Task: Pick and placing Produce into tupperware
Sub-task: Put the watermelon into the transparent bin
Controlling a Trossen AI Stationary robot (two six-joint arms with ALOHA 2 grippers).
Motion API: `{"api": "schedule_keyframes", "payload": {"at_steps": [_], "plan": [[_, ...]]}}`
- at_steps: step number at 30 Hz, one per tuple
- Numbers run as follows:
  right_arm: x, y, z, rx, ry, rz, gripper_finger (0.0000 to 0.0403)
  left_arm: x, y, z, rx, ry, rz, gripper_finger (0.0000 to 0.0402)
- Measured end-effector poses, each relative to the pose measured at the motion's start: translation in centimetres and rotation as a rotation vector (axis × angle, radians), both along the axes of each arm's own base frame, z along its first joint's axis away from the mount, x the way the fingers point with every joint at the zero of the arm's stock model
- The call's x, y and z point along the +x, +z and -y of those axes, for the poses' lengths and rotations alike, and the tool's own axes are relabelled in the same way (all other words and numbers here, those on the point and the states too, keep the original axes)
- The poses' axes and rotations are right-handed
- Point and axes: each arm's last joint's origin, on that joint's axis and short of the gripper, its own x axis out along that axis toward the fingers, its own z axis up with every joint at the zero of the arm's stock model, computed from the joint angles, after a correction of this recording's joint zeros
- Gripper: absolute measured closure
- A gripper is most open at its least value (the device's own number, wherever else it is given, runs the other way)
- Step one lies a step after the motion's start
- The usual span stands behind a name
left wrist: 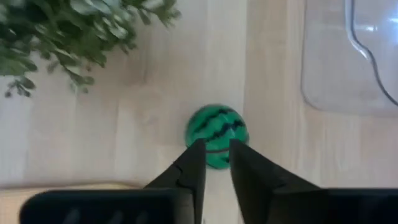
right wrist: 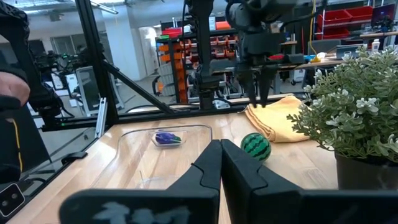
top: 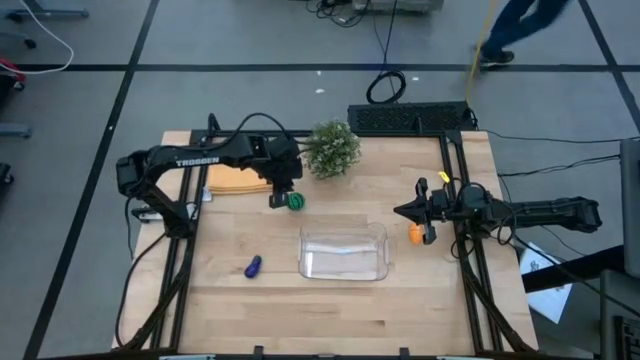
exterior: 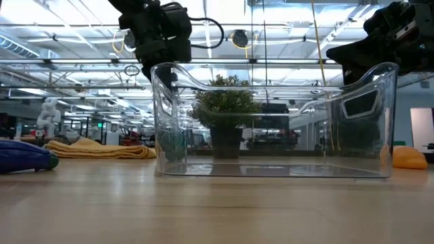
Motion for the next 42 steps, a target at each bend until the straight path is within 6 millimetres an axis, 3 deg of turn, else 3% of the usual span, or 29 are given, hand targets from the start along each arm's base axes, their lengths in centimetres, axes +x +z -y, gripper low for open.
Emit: {"api": "schedule_keyframes", "payload": {"at_steps": [11, 18, 33, 42], "plan": [[0.1, -0.2, 0.0, 0.001, 0.000, -0.016, 0.0403, 0.5, -0.2, 1.1, 0.008, -0.052, -0.002, 0.0145], [0.2, -0.3, 0.0, 0.003, 0.000, -0.031, 0.0403, 0.5, -0.3, 1.1, 0.015, -0.048, -0.011, 0.0072], [0.2, -0.3, 0.0, 0.010, 0.001, -0.034, 0.0403, 2.0, -4.1, 1.1, -0.001, -0.062, -0.157, 0.0062], [0.2, -0.3, 0.0, 0.010, 0.001, -0.034, 0.0403, 2.3, -4.4, 1.3, 0.001, -0.072, -0.151, 0.0062]]}}
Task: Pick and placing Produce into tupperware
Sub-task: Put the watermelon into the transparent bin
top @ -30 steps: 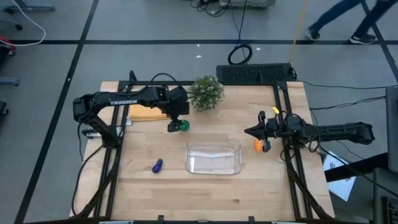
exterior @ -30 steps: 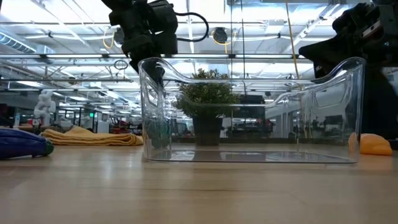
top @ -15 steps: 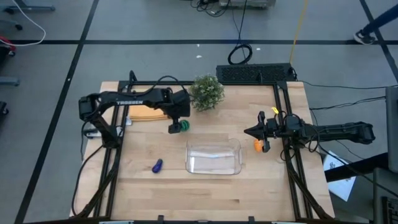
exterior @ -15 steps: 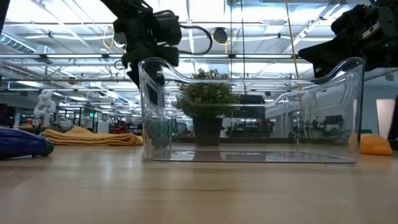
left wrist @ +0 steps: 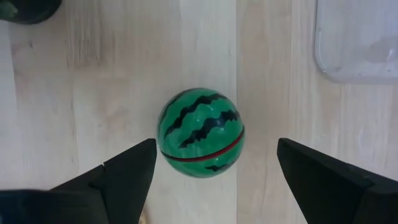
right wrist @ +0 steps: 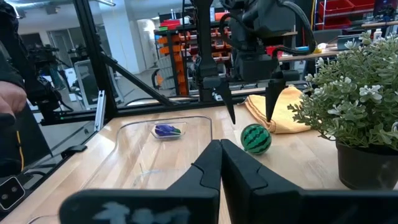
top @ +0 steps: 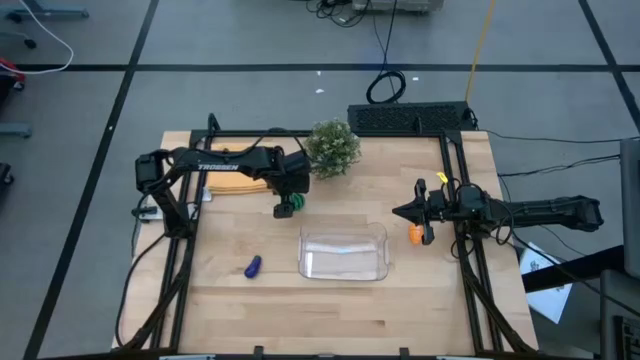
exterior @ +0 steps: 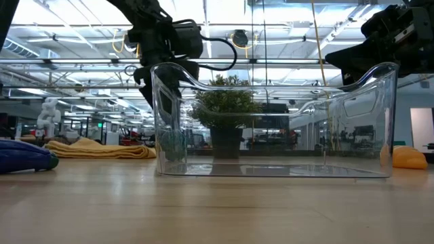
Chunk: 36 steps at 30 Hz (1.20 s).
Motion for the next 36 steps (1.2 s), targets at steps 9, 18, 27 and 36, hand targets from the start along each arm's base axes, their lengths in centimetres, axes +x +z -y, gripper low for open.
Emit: {"api": "schedule_keyframes", "payload": {"at_steps": [9, 18, 27, 36], "plan": [[0.0, 0.0, 0.0, 0.000, 0.000, 0.000, 0.0403, 0.2, 0.0, 0.1, 0.002, 0.001, 0.014, 0.0062], [0.0, 0.0, 0.0, 0.018, 0.000, 0.000, 0.0403, 0.6, -0.6, -0.1, 0.042, 0.039, 0.008, 0.0062], [0.0, 0.0, 0.0, 0.018, 0.000, -0.002, 0.0403, 0.6, -1.5, -0.1, 0.029, 0.044, -0.030, 0.0062], [0.0, 0.0, 0.0, 0.018, 0.000, -0.003, 0.0403, 0.7, -1.5, -0.1, 0.023, 0.044, -0.021, 0.0062]]}}
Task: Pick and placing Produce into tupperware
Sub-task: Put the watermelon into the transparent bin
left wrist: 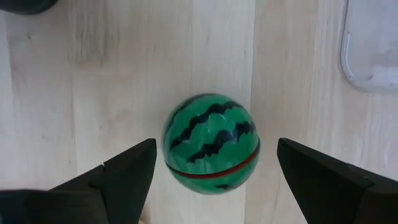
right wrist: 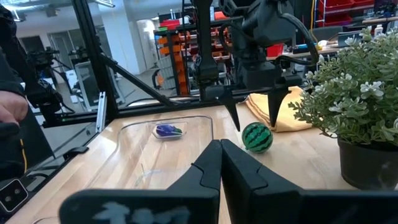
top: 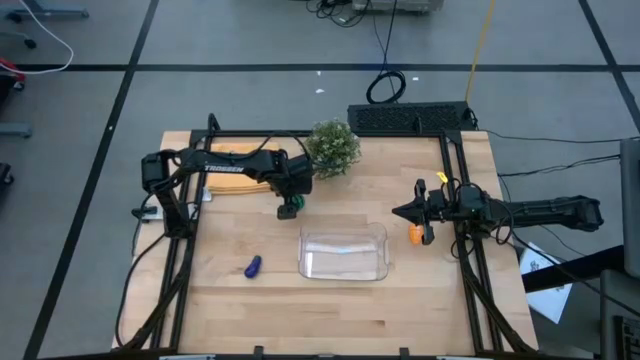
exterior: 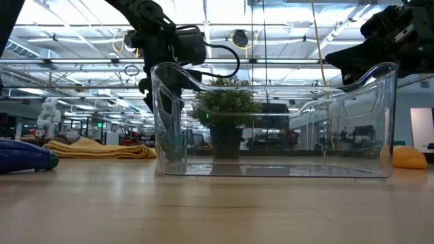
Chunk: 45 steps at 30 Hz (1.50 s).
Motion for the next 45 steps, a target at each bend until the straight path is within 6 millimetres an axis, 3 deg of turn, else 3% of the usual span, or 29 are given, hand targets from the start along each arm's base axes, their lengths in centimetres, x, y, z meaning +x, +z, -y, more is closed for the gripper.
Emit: {"api": "schedule_keyframes", "payload": {"at_steps": [24, 35, 45], "plan": [[0.0, 0.0, 0.0, 0.000, 0.000, 0.000, 0.0403, -0.5, -2.4, 0.3, 0.000, -0.014, 0.039, 0.0062], [0.0, 0.0, 0.0, 0.000, 0.000, 0.000, 0.0403, -0.6, -2.8, 0.3, 0.007, -0.014, 0.061, 0.0146], [0.0, 0.0, 0.0, 0.000, 0.000, 0.001, 0.0403, -0.7, -2.8, 0.3, 0.023, -0.020, 0.050, 0.0139]]}}
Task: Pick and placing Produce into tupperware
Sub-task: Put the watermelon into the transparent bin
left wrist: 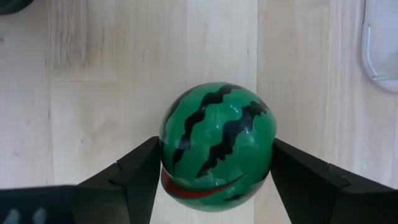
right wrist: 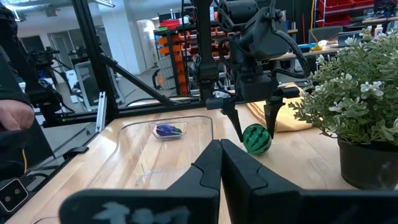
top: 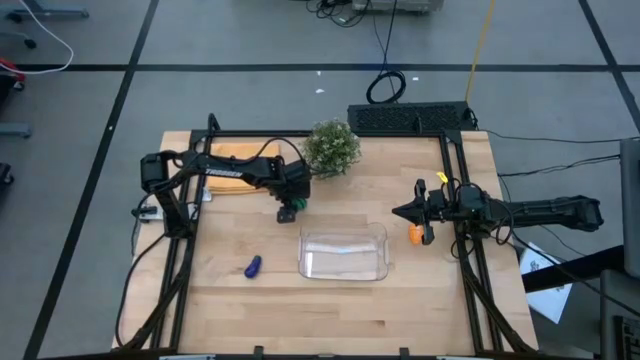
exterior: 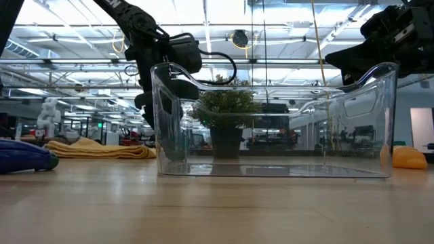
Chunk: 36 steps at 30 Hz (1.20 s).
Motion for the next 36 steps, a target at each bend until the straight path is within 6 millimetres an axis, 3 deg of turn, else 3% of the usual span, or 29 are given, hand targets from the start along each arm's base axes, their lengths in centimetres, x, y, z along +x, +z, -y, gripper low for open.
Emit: {"api": "schedule_keyframes", "payload": {"at_steps": [6, 22, 36], "plan": [[0.0, 0.0, 0.0, -0.002, 0.000, 0.000, 0.0403, -0.1, 0.5, -0.1, 0.021, -0.009, -0.049, 0.0138], [0.0, 0.0, 0.0, 0.000, 0.000, 0.000, 0.0403, 0.8, 4.2, -0.1, 0.075, -0.048, -0.085, 0.0138], [0.0, 0.0, 0.0, 0.000, 0.000, 0.000, 0.0403, 2.5, 8.8, 1.3, 0.107, -0.120, -0.030, 0.0138]]}}
